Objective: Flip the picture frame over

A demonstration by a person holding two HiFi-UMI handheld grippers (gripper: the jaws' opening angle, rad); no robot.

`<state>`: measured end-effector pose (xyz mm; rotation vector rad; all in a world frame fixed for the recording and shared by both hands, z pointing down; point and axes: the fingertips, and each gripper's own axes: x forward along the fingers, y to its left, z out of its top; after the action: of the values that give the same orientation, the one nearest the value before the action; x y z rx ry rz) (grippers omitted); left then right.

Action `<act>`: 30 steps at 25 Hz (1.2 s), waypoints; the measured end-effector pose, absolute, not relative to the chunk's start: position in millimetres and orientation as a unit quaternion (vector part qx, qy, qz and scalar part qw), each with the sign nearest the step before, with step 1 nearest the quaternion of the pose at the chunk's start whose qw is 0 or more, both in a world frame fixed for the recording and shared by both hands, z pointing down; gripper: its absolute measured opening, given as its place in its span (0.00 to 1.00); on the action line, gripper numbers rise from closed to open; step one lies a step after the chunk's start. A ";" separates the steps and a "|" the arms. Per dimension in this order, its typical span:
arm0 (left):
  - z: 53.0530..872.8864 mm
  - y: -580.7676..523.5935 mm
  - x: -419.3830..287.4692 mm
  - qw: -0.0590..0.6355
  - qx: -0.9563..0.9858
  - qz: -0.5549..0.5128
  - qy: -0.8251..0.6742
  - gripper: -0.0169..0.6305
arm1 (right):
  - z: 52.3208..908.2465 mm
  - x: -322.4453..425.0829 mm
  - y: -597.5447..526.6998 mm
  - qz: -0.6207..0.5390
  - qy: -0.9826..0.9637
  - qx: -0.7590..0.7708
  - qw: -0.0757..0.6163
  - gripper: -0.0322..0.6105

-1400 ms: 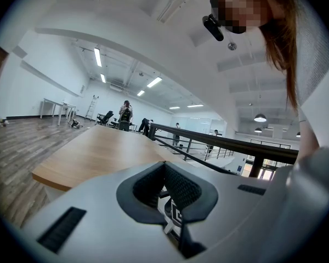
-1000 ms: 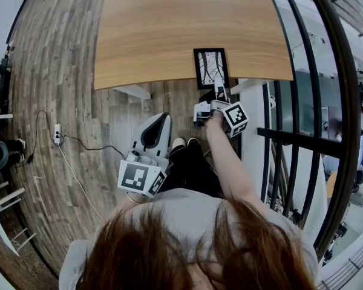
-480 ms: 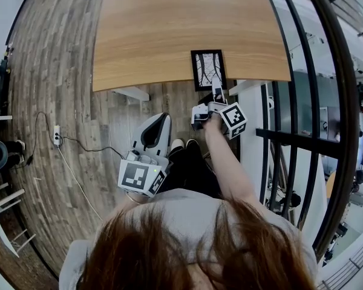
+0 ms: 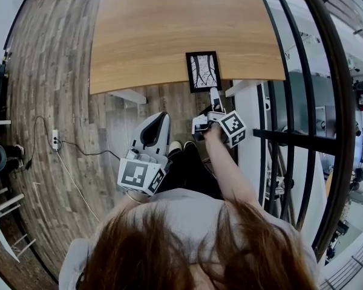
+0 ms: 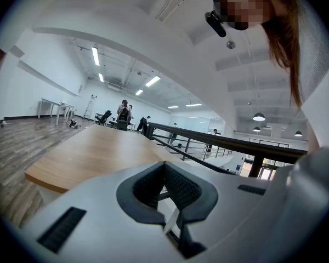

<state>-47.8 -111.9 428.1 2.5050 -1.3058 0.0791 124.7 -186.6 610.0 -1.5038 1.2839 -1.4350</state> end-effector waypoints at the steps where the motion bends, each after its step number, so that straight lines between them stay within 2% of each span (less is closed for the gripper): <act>1: 426.6 -112.4 -46.0 0.158 0.876 0.025 -0.454 0.04 | 606.7 127.8 -178.9 -0.550 0.498 -0.581 0.333 0.34; 9: 417.1 -115.9 -25.4 0.149 0.890 0.008 -0.431 0.04 | 542.4 158.6 -147.4 -0.474 0.555 -0.621 0.287 0.34; 17: 371.3 -118.9 -15.0 0.105 0.897 -0.030 -0.428 0.04 | 376.3 122.1 -152.1 -0.227 0.731 -0.599 0.235 0.34; 22: 343.2 -120.0 -17.9 0.083 0.895 -0.060 -0.435 0.04 | 320.6 88.5 -144.2 -0.118 0.788 -0.577 0.180 0.33; 25: 333.3 -118.6 -20.3 0.071 0.894 -0.064 -0.438 0.04 | 309.0 74.3 -140.1 -0.084 0.804 -0.571 0.146 0.22; 30: 324.0 -118.9 -24.7 0.061 0.892 -0.064 -0.443 0.04 | 299.6 60.3 -141.2 -0.071 0.811 -0.571 0.105 0.12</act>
<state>-24.7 -118.9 324.0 2.6989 -1.3415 -0.1930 60.3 -141.2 299.6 -1.6841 2.3899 -0.2087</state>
